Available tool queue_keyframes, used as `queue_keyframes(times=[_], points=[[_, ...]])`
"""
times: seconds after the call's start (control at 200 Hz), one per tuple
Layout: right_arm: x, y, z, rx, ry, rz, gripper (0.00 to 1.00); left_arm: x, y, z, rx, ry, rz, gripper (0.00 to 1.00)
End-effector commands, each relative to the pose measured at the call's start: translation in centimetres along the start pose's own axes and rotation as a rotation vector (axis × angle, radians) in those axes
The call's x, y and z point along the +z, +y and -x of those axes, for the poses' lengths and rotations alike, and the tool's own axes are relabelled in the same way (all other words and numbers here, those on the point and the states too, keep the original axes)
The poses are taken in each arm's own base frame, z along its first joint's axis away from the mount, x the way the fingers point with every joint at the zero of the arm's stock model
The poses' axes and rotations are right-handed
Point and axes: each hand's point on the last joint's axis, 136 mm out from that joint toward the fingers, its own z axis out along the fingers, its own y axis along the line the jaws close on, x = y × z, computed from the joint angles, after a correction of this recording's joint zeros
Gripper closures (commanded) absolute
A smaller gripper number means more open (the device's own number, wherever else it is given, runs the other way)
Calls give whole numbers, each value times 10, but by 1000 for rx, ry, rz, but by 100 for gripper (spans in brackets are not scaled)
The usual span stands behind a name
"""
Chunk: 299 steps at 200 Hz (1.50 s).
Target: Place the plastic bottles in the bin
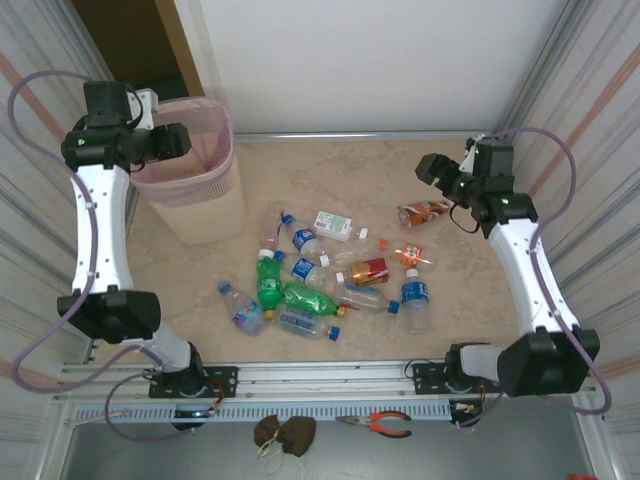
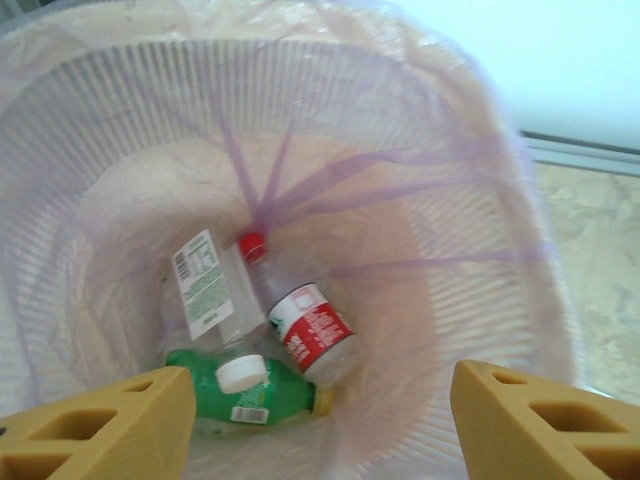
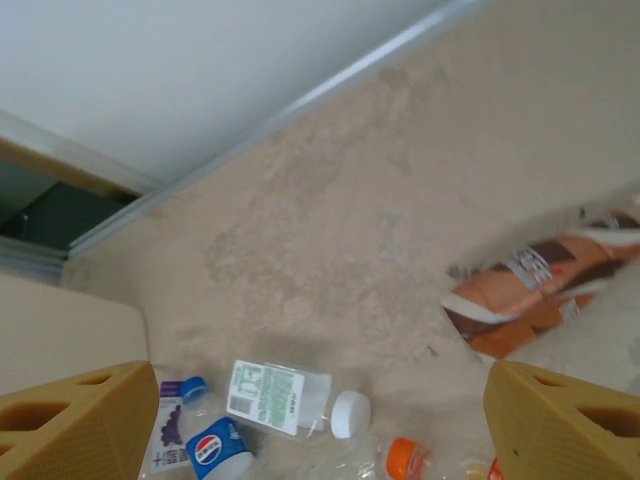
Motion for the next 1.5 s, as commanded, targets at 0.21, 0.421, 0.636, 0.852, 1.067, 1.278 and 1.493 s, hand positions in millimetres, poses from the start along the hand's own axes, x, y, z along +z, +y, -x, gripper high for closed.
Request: queue_keyframes(times=[0.21,0.421,0.636,0.852,1.067,1.278,1.493], points=[[68,-69,-46,400,161,-216,17,-37,-61,-20,9,-89,-190,32],[105,-85,-70,532,229,-215,15,-36,-75,-41,11,-65,-241,31],[129,-101,-85,657,262,-269,13,-28,-81,-54,0,-44,-273,31],[148,-112,-90,755,267,-300,11,-24,-80,-57,4,-37,-269,31],[170,-119,-91,796,275,-287,12,-25,-79,-56,14,-42,-259,31],[182,-128,-95,811,267,-292,15,-26,-78,-56,14,-43,-258,31],[187,-133,-101,847,265,-286,20,-29,-77,-54,18,-50,-248,30]])
